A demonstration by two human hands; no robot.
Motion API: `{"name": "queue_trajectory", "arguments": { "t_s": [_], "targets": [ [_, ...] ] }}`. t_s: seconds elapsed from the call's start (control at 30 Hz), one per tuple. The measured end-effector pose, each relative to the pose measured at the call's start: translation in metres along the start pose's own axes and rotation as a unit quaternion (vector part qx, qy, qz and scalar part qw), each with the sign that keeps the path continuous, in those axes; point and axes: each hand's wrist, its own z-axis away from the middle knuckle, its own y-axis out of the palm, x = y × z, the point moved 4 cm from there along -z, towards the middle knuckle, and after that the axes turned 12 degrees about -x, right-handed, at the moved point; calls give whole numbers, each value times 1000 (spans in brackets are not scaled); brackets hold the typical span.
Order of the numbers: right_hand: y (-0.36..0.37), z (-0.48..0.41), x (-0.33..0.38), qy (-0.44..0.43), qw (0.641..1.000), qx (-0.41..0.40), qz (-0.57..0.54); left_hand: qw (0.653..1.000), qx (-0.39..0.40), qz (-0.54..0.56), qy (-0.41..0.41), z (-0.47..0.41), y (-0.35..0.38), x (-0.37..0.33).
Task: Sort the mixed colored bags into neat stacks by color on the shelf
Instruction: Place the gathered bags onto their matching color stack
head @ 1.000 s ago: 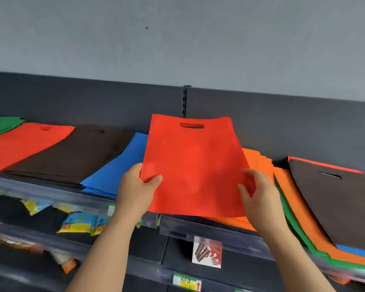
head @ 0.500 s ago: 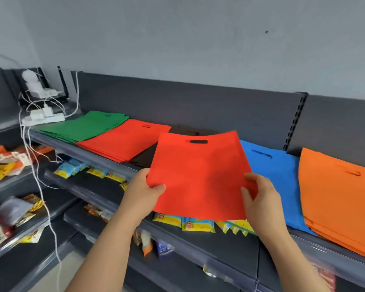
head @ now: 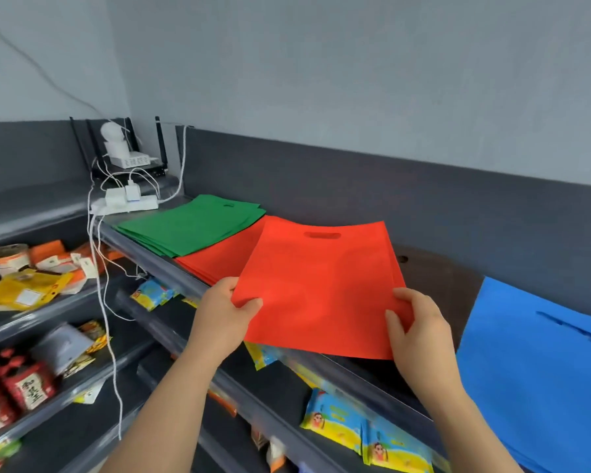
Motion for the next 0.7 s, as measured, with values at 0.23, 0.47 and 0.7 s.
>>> {"name": "queue_trajectory", "arguments": {
  "t_s": [0.23, 0.47, 0.7],
  "targets": [
    [76, -33, 25, -10, 1000, 20, 15, 997, -13, -65, 28, -86, -1, 26],
    [138, -35, 46, 10, 997, 36, 69, 990, 12, -133, 50, -168, -3, 56],
    [180, -18, 70, 63, 983, 55, 163, 968, 66, -209, 123, -227, -6, 73]
  ]
}}
